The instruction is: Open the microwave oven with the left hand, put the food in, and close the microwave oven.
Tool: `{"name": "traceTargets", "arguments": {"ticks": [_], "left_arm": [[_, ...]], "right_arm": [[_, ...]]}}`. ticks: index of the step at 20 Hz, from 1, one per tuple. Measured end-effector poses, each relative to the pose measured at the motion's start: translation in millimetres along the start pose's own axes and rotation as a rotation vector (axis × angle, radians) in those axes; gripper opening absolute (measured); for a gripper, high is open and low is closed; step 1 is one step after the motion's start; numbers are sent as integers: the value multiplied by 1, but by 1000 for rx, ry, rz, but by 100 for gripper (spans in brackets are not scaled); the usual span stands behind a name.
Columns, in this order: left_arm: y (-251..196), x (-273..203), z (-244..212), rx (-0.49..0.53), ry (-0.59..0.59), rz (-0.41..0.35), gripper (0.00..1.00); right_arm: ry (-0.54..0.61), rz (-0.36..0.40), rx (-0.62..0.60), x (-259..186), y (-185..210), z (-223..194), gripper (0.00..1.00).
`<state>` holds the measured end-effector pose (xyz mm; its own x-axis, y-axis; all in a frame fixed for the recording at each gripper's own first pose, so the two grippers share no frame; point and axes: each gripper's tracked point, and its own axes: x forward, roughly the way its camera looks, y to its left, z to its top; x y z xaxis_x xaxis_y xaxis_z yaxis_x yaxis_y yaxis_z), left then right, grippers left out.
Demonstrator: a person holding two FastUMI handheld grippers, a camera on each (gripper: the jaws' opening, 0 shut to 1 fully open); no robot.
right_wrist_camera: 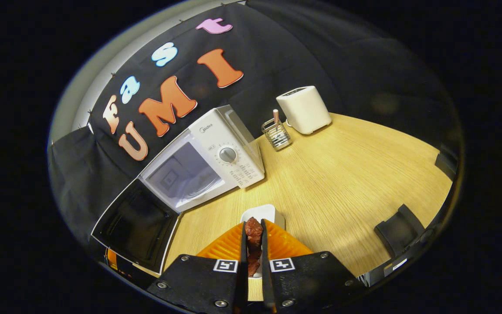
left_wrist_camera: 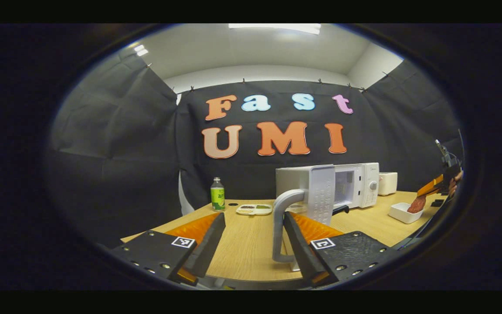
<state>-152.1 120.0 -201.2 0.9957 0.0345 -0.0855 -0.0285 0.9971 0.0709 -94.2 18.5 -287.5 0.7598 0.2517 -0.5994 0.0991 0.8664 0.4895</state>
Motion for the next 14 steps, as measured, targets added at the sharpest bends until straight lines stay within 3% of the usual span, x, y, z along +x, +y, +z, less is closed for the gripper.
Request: {"name": "traceTargets", "arguments": {"ticks": [2,5,9,14], "left_arm": [[10,-1,-2,11,9,18,81],[21,0,-6,8,22,42,92],[48,-7,-4,57,20,87,89],[72,-5,-22,10,55,128,89]], "right_arm": [[-27,12,-29,-3,12,14,12],[-71,19,-69,-3,29,34,12],[-98,72,-103,8,69,52,12],[-111,144,-136,46,130,61,12]]}}
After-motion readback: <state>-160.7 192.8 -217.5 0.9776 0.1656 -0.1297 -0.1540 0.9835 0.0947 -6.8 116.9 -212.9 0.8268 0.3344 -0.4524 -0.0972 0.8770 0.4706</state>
